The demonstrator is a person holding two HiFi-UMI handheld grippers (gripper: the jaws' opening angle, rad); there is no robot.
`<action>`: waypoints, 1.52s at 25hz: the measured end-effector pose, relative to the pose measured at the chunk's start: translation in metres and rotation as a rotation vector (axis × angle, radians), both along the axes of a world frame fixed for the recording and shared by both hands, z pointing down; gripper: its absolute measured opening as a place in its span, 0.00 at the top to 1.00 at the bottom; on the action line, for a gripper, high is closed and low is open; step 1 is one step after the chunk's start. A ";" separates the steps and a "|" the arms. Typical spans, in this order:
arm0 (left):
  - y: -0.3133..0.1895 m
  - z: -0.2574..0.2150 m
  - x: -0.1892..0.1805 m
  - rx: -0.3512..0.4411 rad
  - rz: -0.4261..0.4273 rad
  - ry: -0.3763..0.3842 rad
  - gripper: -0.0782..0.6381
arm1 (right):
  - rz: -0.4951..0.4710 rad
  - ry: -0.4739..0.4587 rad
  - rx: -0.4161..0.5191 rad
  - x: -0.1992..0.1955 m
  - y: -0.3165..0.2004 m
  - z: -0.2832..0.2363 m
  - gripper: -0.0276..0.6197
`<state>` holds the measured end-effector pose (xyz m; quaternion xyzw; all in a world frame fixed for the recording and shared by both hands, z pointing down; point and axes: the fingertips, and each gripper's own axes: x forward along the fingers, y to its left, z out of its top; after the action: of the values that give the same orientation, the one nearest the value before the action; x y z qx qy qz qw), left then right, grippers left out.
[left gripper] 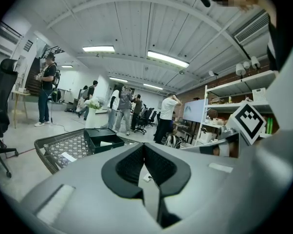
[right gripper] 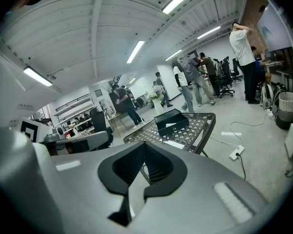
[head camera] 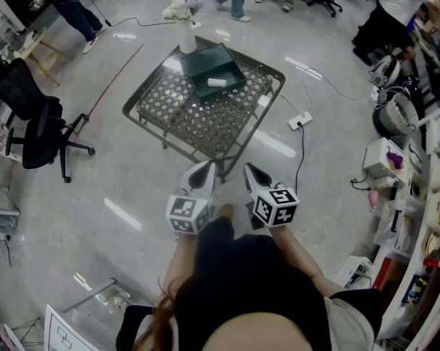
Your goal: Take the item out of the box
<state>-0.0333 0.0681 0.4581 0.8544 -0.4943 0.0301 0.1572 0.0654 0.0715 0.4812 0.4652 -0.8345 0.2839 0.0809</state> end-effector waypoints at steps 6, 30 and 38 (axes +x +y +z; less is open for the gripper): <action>-0.027 0.001 -0.008 -0.004 0.006 0.002 0.88 | 0.017 0.003 -0.004 -0.006 -0.018 0.003 0.96; -0.084 0.018 -0.021 -0.016 0.073 -0.007 0.88 | 0.061 0.001 -0.012 -0.025 -0.071 0.017 0.96; -0.074 0.020 -0.015 -0.030 0.095 -0.012 0.88 | 0.095 0.003 -0.023 -0.014 -0.062 0.018 0.96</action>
<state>-0.0481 -0.0061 0.4781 0.8742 -0.4538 0.0499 0.1655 0.0512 0.0095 0.4991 0.5038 -0.8080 0.2966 0.0738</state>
